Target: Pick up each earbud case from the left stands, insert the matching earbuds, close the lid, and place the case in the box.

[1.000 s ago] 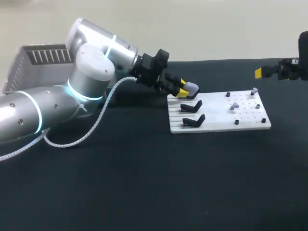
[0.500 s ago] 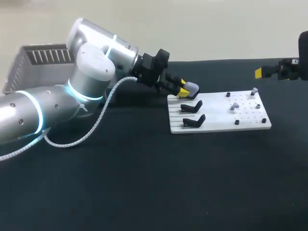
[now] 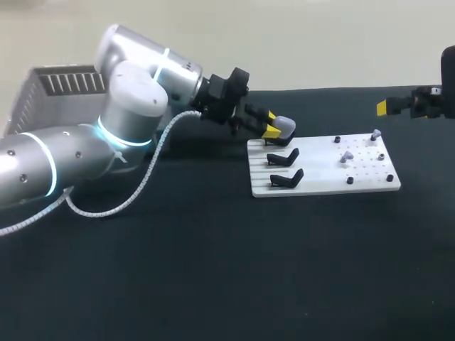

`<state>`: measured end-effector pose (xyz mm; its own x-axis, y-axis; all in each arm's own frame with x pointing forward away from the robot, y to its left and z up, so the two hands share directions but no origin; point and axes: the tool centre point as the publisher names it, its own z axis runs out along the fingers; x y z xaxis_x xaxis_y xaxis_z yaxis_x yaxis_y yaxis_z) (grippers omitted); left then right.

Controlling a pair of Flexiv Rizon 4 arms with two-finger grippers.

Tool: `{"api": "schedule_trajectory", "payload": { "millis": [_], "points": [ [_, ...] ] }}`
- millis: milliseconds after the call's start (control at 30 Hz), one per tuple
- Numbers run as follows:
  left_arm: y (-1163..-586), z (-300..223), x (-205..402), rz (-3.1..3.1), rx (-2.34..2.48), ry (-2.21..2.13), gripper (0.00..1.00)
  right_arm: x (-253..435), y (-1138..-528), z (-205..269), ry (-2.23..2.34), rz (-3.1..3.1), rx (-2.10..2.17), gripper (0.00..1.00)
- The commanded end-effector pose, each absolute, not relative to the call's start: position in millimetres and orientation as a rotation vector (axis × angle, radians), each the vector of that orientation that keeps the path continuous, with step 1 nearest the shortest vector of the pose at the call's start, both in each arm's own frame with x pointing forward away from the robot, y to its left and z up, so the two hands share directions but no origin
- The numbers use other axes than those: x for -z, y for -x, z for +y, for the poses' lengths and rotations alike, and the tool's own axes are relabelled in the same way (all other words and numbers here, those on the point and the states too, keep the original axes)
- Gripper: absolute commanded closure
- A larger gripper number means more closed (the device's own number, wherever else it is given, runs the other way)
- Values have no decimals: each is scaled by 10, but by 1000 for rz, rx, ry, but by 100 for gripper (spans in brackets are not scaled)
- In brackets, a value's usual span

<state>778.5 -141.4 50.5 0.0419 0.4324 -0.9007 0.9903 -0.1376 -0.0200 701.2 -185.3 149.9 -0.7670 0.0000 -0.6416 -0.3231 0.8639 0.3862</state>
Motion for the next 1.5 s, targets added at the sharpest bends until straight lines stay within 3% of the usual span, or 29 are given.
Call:
{"api": "schedule_trajectory", "payload": {
  "millis": [33,733,1500],
  "points": [
    [-7605,-1300,-590,1433,1031,-1575,100,-1497,-7009,-1858,235,2373,-643,0],
    [-6889,-1288,-1068,1269,1122,-1268,100,-1497,-7009,-1858,235,2373,-643,0],
    [-6835,-1395,-1087,1219,1179,-1266,100,-1497,-7009,-1858,235,2373,-643,0]
  ]
}}
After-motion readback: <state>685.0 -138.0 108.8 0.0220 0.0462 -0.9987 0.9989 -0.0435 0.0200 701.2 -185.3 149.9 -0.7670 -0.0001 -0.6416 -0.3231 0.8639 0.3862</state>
